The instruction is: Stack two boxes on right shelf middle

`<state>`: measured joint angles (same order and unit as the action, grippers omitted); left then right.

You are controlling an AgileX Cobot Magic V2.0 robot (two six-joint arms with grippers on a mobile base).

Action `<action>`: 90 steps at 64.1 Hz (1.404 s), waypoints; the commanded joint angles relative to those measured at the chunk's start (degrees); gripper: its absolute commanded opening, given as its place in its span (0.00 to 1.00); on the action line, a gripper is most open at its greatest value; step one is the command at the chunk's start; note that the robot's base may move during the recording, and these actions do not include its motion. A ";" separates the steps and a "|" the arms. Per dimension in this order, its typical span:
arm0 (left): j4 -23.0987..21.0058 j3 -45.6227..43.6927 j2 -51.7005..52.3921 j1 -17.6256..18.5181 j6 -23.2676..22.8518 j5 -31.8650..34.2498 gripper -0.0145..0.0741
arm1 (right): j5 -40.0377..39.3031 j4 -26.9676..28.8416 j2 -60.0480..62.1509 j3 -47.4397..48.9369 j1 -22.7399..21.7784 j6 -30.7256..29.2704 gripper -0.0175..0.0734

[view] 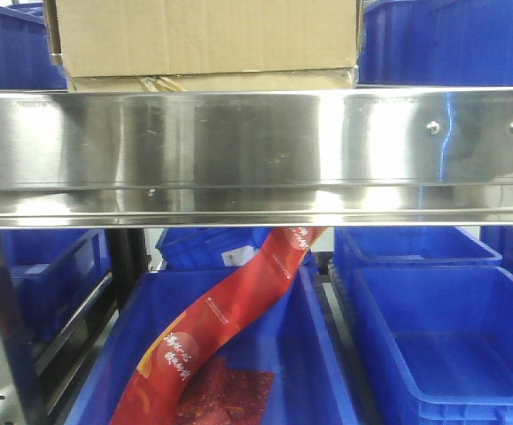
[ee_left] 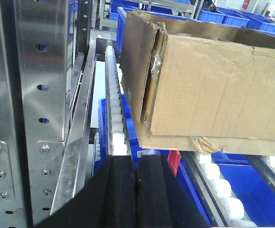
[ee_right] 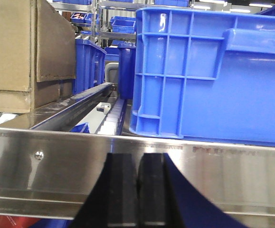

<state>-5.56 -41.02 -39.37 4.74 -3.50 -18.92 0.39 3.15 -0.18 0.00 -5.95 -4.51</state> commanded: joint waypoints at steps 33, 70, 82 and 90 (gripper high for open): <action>-0.20 0.33 0.23 -0.09 -0.14 1.96 0.04 | -0.85 0.10 0.18 0.00 0.07 -0.14 0.01; 9.82 34.53 30.06 -5.20 -0.14 19.61 0.04 | -0.85 0.10 0.18 0.00 0.07 -0.14 0.01; 8.64 40.89 39.37 -5.09 -0.14 19.28 0.04 | -0.85 0.10 0.18 0.00 0.07 -0.14 0.01; 8.41 41.02 39.37 -4.97 -0.14 19.41 0.04 | -0.85 0.10 0.18 0.00 0.07 -0.14 0.01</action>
<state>3.33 -0.17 -0.49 -0.29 -3.50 -0.46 0.50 3.15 -0.18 0.00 -5.95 -4.51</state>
